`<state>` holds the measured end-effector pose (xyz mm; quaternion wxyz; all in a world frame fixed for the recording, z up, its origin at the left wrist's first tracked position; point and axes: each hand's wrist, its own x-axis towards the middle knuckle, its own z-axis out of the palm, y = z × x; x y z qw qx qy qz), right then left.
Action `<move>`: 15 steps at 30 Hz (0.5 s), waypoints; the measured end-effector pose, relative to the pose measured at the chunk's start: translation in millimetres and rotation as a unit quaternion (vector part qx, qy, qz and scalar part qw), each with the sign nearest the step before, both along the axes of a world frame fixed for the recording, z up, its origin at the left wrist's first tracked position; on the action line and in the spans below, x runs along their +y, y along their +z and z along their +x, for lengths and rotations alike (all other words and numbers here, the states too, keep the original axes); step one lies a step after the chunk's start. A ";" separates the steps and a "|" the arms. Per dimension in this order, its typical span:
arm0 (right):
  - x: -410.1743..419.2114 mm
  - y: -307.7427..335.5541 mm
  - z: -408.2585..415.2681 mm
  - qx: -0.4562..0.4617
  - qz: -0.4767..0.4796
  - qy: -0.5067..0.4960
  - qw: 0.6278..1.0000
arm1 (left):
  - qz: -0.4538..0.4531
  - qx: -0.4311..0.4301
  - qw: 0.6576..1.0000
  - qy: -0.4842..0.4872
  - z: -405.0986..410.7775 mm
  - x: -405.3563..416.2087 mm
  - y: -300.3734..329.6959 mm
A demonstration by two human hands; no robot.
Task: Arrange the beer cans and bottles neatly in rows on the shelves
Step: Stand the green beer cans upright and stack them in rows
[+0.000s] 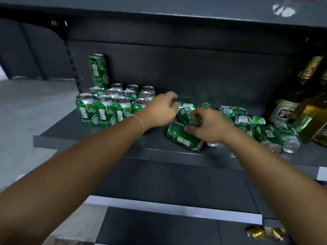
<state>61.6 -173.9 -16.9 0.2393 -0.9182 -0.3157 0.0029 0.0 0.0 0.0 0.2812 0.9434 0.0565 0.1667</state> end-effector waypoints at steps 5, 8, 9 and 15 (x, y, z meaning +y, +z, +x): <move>5.4 -19.3 -1.7 -0.048 -0.156 0.007 0.987 | 0.031 0.066 0.997 -0.017 0.0 -2.5 -25.3; 9.5 -25.5 -2.9 -0.065 -0.179 -0.013 0.982 | 0.040 0.102 0.993 -0.044 -0.2 -2.0 -34.3; 10.8 -27.8 -2.6 -0.068 -0.184 -0.022 0.980 | 0.043 0.113 0.991 -0.054 0.1 -0.8 -36.8; 17.6 -31.4 -7.4 -0.067 -0.182 -0.068 0.979 | 0.060 0.126 0.985 -0.101 2.7 11.5 -44.3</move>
